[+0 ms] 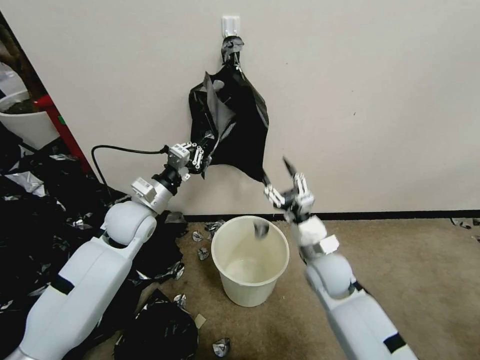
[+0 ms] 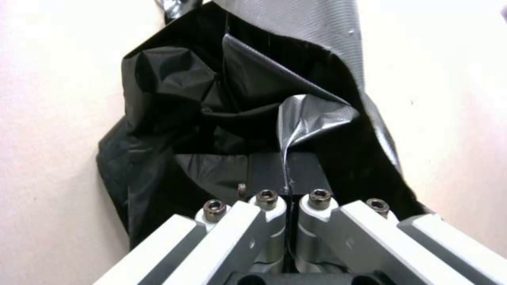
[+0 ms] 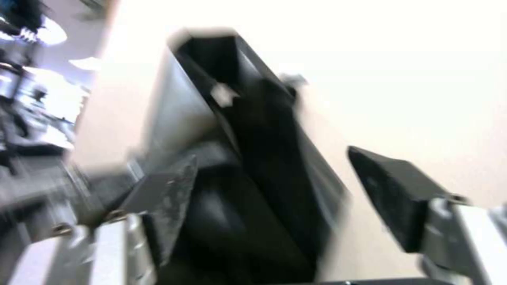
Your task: Place a trash bag onto the trash bin.
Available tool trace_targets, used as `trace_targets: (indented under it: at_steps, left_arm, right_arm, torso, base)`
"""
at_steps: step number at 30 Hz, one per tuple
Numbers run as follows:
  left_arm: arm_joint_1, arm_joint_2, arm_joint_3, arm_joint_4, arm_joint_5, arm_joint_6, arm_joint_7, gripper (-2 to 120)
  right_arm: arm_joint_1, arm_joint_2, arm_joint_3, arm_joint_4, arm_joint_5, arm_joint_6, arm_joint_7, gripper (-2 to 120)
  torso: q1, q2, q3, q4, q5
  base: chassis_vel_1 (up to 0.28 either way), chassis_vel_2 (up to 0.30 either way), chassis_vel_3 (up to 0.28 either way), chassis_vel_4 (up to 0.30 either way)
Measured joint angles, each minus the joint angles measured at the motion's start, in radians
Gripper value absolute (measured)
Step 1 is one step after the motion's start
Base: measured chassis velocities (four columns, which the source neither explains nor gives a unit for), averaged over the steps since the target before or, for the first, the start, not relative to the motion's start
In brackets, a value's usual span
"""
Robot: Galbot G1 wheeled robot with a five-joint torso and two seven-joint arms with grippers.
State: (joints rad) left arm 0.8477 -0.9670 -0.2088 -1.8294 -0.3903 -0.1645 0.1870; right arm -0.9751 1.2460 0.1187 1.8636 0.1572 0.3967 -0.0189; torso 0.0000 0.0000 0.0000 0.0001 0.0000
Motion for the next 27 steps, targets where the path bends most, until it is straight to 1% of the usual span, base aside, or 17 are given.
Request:
trace_targets:
  at_steps: [1, 3, 5, 6, 7, 8, 9, 10, 13, 16, 22, 23, 24, 25, 27]
  left_arm:
    - [0.0, 0.0, 0.0, 0.0, 0.0, 0.0, 0.0, 0]
    - [0.008, -0.009, -0.001, -0.007, 0.0, -0.001, -0.001, 0]
    - [0.014, -0.014, -0.003, -0.011, 0.001, -0.002, -0.001, 0]
    - [0.014, -0.014, -0.003, -0.011, 0.001, -0.002, -0.001, 0]
    - [0.019, -0.018, -0.005, -0.015, 0.001, -0.002, -0.002, 0]
    - [0.022, -0.022, -0.006, -0.017, 0.001, -0.003, -0.002, 0]
    - [0.022, -0.022, -0.006, -0.017, 0.001, -0.003, -0.002, 0]
    - [0.025, -0.024, -0.007, -0.02, 0.002, -0.004, -0.002, 0]
    - [0.027, -0.028, -0.009, -0.023, 0.002, -0.004, -0.003, 0]
    - [0.032, -0.035, -0.011, -0.027, 0.003, -0.005, -0.003, 0]
    - [0.034, -0.037, -0.018, -0.035, 0.003, -0.005, -0.003, 0]
    - [0.033, -0.037, -0.019, -0.035, 0.003, -0.006, -0.004, 0]
    - [0.033, -0.037, -0.021, -0.036, 0.002, -0.006, -0.004, 0]
    - [0.033, -0.037, -0.021, -0.036, 0.002, -0.006, -0.004, 0]
    - [0.033, -0.037, -0.025, -0.038, 0.001, -0.006, -0.004, 0]
  right_arm:
    - [0.0, 0.0, 0.0, 0.0, 0.0, 0.0, 0.0, 80]
    - [0.081, -0.026, -0.069, 0.008, 0.041, -0.02, -0.014, 91]
    - [0.137, -0.034, -0.118, -0.001, 0.068, -0.033, -0.017, 96]
    - [0.137, -0.034, -0.118, -0.001, 0.068, -0.033, -0.017, 96]
    - [0.191, -0.034, -0.162, -0.027, 0.083, -0.037, -0.018, 100]
    - [0.234, -0.031, -0.195, -0.055, 0.088, -0.041, -0.017, 100]
    - [0.234, -0.031, -0.195, -0.055, 0.088, -0.041, -0.017, 100]
    - [0.267, -0.025, -0.213, -0.077, 0.088, -0.048, -0.009, 100]
    - [0.308, -0.012, -0.23, -0.105, 0.089, -0.068, 0.014, 100]
    - [0.345, 0.012, -0.234, -0.128, 0.089, -0.136, 0.076, 100]
    - [0.347, 0.012, -0.222, -0.134, 0.09, -0.163, 0.089, 99]
    - [0.346, 0.011, -0.218, -0.136, 0.09, -0.163, 0.089, 95]
    - [0.346, 0.011, -0.214, -0.139, 0.089, -0.164, 0.089, 89]
    - [0.346, 0.011, -0.214, -0.139, 0.089, -0.164, 0.089, 89]
    - [0.344, 0.012, -0.205, -0.141, 0.082, -0.164, 0.089, 80]
  torso:
    - [0.0, 0.0, 0.0, 0.0, 0.0]
    - [0.0, 0.0, 0.0, -0.0002, 0.0]
    - [0.0, 0.0, 0.0, -0.0002, -0.0001]
    - [0.0, 0.0, 0.0, -0.0002, -0.0001]
    - [0.0, 0.0, 0.0, 0.0, -0.0001]
    - [0.0, 0.0, 0.0, 0.0, -0.0001]
    - [0.0, 0.0, 0.0, 0.0, -0.0001]
    - [0.0, 0.0, 0.0, 0.0001, -0.0001]
    - [0.0, 0.0, 0.0, 0.0, -0.0001]
    - [0.0, 0.0, 0.0, 0.0, -0.0002]
    - [0.0, 0.0, 0.0, -0.0002, -0.0001]
    - [0.0, 0.0, 0.0, -0.0003, 0.0]
    - [0.0, 0.0, 0.0, -0.0002, 0.0]
    - [0.0, 0.0, 0.0, -0.0002, 0.0]
    - [0.0, 0.0, 0.0, -0.0002, -0.0001]
  base:
    - [0.0, 0.0, 0.0, 0.0]
    - [0.0, 0.0, 0.0, 0.0]
    - [0.0, 0.0, 0.0, 0.0]
    - [0.0, 0.0, 0.0, 0.0]
    - [0.0, 0.0, 0.0, 0.0]
    - [0.0, 0.0, 0.0, 0.0]
    - [0.0, 0.0, 0.0, 0.0]
    - [0.0, 0.0, 0.0, 0.0]
    - [0.0, 0.0, 0.0, 0.0]
    - [0.0, 0.0, 0.0, 0.0]
    - [0.0, 0.0, 0.0, 0.0]
    - [0.0, 0.0, 0.0, 0.0]
    - [0.0, 0.0, 0.0, 0.0]
    - [0.0, 0.0, 0.0, 0.0]
    - [0.0, 0.0, 0.0, 0.0]
